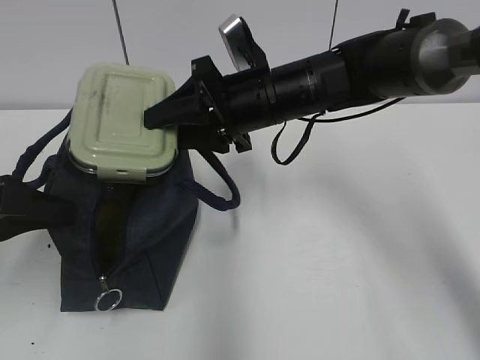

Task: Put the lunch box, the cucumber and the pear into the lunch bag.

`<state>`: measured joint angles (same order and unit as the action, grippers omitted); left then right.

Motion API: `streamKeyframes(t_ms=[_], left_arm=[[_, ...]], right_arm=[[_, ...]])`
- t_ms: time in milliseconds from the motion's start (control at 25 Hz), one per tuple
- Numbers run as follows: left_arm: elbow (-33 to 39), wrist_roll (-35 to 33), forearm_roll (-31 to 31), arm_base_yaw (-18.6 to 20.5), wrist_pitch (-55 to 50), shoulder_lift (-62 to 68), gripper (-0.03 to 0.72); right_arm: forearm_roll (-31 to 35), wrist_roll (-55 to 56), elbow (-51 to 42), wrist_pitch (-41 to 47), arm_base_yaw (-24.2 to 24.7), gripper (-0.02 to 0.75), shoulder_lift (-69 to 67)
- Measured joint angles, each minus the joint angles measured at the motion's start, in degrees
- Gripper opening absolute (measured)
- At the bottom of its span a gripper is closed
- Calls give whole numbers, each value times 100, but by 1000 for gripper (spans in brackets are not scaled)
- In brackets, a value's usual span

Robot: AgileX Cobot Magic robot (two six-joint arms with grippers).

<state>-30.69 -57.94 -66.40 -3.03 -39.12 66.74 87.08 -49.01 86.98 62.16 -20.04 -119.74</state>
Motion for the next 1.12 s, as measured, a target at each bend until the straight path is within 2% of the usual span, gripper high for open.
streamKeyframes(t_ms=[480,680,920,1120], left_arm=[[0,0,-31,0,-10,0,-16],[0,0,-39,0,-14,0,-16],[0,0,-44,0,-27,0,-16],[0,0,-42,0,-21,0,-16]], right_arm=[[-2052,793,35,-173,11,386,-76],[-2089,881,40,-430,-200,389,-86],[-2074,1005,209,-975,-316,447,-112],[-1597,1039,556,-1217,-485,489,-147]])
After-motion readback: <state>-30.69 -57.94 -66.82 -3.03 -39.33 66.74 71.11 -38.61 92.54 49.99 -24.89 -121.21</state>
